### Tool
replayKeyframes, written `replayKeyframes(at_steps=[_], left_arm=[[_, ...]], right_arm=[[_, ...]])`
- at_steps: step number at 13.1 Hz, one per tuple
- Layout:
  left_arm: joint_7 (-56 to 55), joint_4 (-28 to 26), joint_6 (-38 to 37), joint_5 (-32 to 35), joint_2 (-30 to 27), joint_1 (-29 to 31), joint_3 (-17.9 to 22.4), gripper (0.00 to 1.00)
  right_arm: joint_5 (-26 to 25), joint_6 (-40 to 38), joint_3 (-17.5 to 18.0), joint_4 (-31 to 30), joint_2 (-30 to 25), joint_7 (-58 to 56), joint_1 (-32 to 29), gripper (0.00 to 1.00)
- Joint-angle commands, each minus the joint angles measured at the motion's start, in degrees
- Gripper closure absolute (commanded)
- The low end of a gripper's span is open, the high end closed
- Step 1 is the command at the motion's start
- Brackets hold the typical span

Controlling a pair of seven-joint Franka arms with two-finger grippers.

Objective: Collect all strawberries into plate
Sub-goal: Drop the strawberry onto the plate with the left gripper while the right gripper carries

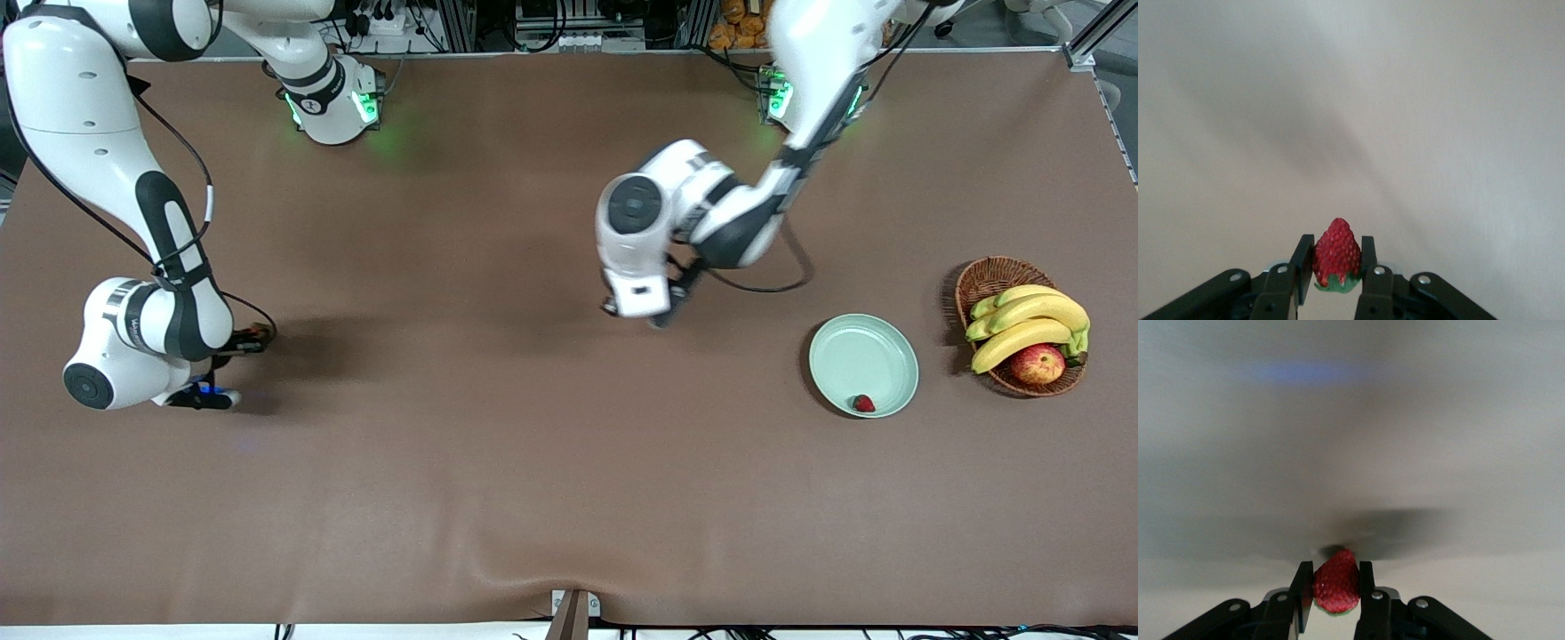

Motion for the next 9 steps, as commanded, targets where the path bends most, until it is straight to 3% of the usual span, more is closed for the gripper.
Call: replayKeyframes(at_steps=[1, 5, 9], left_arm=[[13.0, -6.7, -0.5, 0.6, -5.1, 9.2, -0.8, 1.00], [32.5, -9.1, -0.5, -0.1, -5.8, 18.2, -0.8, 1.00], [62.8, -11.0, 0.6, 0.1, -3.1, 30.9, -0.8, 1.00]], right_arm=[[9.4, -0.3, -0.1, 1.4, -1.3, 5.5, 5.7, 1.00], [23.1, -0.4, 0.3, 3.1, -2.2, 22.6, 16.3, 1.00], [36.9, 2.0, 0.2, 4.3, -1.3, 33.3, 27.2, 1.00]])
